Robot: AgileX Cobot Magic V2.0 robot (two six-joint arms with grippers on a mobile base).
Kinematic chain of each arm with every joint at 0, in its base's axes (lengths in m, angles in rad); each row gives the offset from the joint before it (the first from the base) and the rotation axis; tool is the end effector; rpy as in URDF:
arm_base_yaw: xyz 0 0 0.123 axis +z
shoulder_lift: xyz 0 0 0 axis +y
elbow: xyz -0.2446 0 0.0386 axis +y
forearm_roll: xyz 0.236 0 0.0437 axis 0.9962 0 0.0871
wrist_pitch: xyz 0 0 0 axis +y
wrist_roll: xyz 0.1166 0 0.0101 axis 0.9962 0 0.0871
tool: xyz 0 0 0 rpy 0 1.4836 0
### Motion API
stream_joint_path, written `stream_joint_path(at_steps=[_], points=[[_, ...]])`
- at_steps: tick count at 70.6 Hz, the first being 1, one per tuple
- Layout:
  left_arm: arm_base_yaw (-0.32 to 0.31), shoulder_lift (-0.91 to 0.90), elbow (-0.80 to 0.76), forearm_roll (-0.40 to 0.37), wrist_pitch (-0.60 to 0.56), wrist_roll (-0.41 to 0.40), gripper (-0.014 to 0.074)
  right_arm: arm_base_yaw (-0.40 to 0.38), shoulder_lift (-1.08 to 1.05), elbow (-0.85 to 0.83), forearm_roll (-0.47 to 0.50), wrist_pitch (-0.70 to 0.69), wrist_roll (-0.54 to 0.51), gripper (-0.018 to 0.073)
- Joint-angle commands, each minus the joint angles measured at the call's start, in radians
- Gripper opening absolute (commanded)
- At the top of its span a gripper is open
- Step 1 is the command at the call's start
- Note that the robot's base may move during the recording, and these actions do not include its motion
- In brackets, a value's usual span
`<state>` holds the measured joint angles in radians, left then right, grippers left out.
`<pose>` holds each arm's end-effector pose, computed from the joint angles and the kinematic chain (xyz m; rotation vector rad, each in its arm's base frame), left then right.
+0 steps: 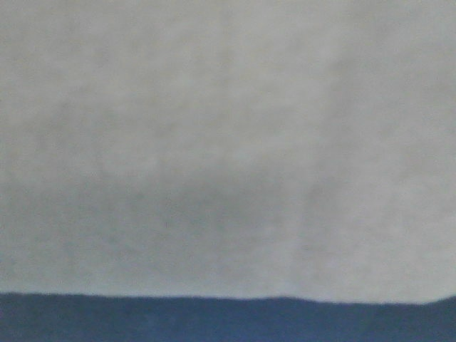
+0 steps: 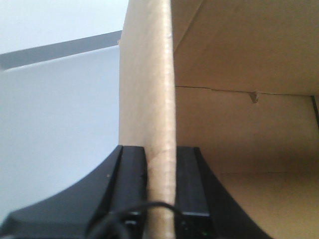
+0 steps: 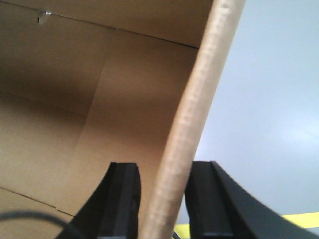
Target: Grab box from left shelf to table start
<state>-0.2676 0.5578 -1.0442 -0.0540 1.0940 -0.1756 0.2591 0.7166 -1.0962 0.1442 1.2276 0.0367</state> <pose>0.0974 -0.0325 0.3760 0.1001 2.1050 -0.3325 0.1198 0.0481 0.3611 -0.2713 2.3272 0.3298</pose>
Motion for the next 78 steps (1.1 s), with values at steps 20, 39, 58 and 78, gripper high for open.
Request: stream_joint_path(at_steps=[20,39,58,78], points=[[-0.019,0.004,-0.045,-0.262,-0.190,-0.025,-0.0096,0.008,0.011,-0.026,0.118,-0.121,-0.030,0.0059],[-0.019,0.004,-0.045,-0.262,-0.190,-0.025,-0.0096,0.008,0.013,-0.026,0.118,-0.121,-0.030,0.0059],[-0.019,0.004,-0.045,-0.262,-0.190,-0.025,-0.0096,0.008,0.013,-0.026,0.118,-0.121,-0.030,0.0059],[-0.019,0.004,-0.045,-0.262,-0.190,-0.025,-0.0096,0.008,0.015,-0.026,0.118,-0.121,-0.030,0.0059]])
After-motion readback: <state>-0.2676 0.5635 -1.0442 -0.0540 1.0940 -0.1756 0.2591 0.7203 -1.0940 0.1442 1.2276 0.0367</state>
